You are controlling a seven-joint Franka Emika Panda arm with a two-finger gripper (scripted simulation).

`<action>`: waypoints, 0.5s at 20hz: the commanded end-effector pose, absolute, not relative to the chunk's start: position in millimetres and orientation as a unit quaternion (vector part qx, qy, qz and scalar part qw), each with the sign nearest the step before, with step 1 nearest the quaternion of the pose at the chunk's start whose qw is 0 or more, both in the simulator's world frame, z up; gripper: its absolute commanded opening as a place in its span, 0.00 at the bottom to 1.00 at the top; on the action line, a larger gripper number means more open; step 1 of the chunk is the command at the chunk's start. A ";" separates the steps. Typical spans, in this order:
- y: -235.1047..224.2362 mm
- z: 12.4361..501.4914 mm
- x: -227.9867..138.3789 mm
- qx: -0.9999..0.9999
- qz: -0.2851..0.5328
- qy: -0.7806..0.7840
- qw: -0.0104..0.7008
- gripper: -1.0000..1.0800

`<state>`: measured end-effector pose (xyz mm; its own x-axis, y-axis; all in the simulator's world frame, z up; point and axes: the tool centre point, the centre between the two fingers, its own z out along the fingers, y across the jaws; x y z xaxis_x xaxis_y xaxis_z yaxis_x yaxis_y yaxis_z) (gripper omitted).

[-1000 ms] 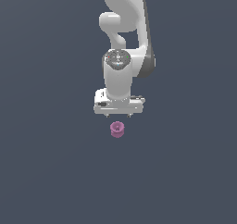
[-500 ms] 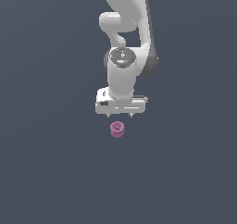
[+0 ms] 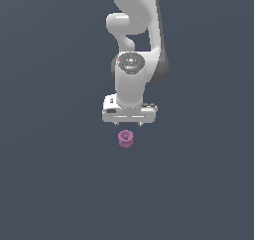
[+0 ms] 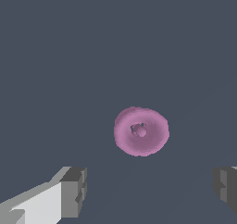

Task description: Pick up the object and move it to a goal position.

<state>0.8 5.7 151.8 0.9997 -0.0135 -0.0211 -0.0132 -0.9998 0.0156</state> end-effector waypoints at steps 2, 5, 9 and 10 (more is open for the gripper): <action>5.2 147.5 1.6 0.999 -0.010 -0.030 0.007 0.96; 4.5 142.5 2.7 0.998 -0.009 -0.059 0.005 0.96; 3.1 133.9 4.4 0.994 -0.008 -0.107 0.004 0.96; 2.7 131.5 4.9 0.993 -0.007 -0.121 0.003 0.96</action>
<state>4.2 3.3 135.1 0.9794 -0.2015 -0.0148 -0.2014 -0.9795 0.0093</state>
